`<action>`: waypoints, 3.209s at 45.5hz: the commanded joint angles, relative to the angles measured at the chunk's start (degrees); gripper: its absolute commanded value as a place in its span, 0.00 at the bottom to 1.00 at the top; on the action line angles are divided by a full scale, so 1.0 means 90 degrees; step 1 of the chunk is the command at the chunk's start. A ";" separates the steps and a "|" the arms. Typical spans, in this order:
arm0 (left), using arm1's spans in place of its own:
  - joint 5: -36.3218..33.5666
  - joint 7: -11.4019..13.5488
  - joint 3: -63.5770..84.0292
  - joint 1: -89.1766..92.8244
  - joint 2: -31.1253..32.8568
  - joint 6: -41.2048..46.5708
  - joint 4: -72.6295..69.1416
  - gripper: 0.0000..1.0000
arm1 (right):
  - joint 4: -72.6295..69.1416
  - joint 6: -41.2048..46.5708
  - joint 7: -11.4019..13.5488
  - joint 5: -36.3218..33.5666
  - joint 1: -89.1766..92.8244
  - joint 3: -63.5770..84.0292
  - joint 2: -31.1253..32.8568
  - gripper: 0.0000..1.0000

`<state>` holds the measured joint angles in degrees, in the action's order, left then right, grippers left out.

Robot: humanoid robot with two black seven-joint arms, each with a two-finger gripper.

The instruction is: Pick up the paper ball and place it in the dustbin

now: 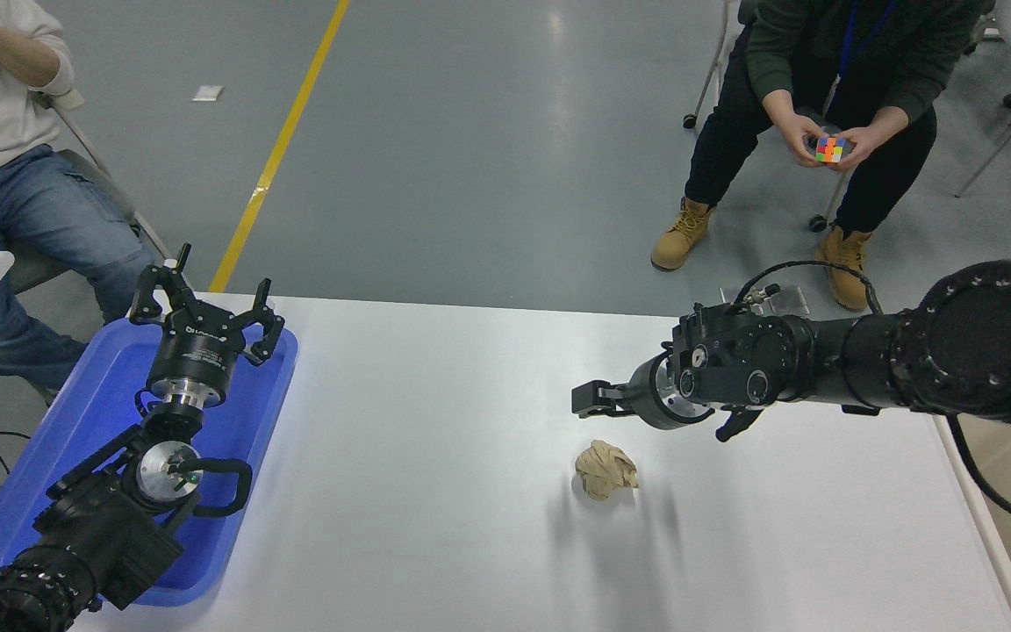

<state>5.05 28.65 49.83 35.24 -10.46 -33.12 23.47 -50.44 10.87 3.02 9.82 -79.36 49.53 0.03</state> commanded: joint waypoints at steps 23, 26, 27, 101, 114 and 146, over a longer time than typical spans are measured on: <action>-0.0005 0.0000 0.0000 0.0000 0.0000 -0.0002 0.0000 1.00 | 0.0213 -0.0026 -0.0003 0.0100 0.0848 -0.0376 -0.0003 1.00; 0.0005 0.0000 0.0000 0.0000 0.0000 -0.0002 0.0000 1.00 | 0.0243 -0.0065 -0.0023 0.0100 0.0888 -0.0405 -0.0003 1.00; -0.0005 0.0000 0.0000 0.0000 0.0000 -0.0002 0.0000 1.00 | 0.0272 -0.0094 -0.0023 0.0100 0.0888 -0.0405 -0.0003 1.00; -0.0005 0.0000 0.0000 0.0000 0.0000 -0.0002 0.0000 1.00 | -0.1788 0.1370 -0.0013 0.0676 -0.2764 0.0053 0.0700 0.00; 0.0005 0.0000 0.0000 0.0000 0.0000 0.0008 0.0000 1.00 | -0.1886 0.2796 0.0016 0.0676 -0.4063 0.0366 0.1559 0.00; 0.0005 0.0000 0.0000 0.0000 0.0000 -0.0001 0.0000 1.00 | -0.1886 0.3793 0.0036 0.0705 -0.5235 0.0376 0.2028 0.00</action>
<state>5.09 28.65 49.83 35.25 -10.46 -33.05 23.47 -67.44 43.87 3.30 16.02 -125.15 52.76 17.70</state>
